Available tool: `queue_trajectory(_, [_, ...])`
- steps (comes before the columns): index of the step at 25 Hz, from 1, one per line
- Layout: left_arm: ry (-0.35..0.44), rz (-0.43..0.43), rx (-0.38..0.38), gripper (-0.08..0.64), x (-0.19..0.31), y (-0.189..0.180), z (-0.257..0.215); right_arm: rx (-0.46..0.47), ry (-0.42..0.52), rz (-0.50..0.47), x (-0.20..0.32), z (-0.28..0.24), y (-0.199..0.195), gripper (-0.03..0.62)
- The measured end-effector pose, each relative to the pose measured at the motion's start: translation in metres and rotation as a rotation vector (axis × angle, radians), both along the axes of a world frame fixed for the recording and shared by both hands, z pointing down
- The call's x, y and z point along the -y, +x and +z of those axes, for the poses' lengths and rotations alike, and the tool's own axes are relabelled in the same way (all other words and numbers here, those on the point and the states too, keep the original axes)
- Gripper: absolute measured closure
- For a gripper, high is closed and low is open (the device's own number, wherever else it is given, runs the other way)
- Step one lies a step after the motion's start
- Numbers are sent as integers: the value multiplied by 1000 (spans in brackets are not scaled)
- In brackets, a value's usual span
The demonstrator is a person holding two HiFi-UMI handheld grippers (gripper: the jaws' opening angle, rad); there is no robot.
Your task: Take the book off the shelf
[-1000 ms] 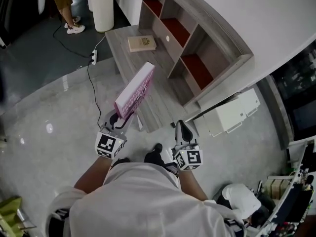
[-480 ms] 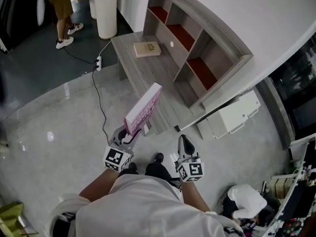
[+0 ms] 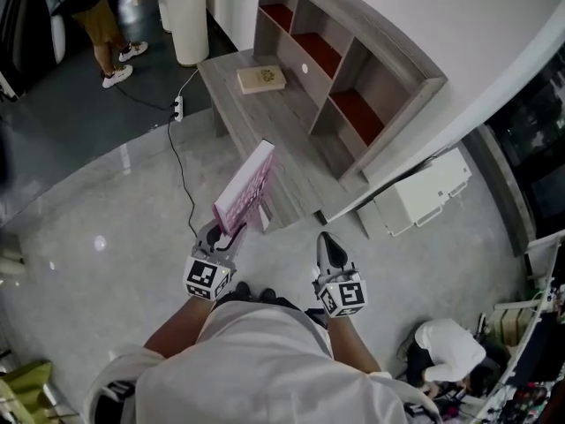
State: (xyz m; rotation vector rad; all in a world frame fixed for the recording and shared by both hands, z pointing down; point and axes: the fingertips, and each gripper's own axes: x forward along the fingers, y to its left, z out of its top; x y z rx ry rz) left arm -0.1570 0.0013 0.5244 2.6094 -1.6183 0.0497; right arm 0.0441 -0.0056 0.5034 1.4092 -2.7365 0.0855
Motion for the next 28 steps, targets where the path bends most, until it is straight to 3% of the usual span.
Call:
queue_trajectory(8, [-23, 5, 17, 413, 6, 30, 10, 2, -46, 26, 11, 18, 39, 577])
queue_trajectory(28, [-38, -50, -57, 413, 4, 43, 12, 3, -53, -82, 22, 28, 50, 577])
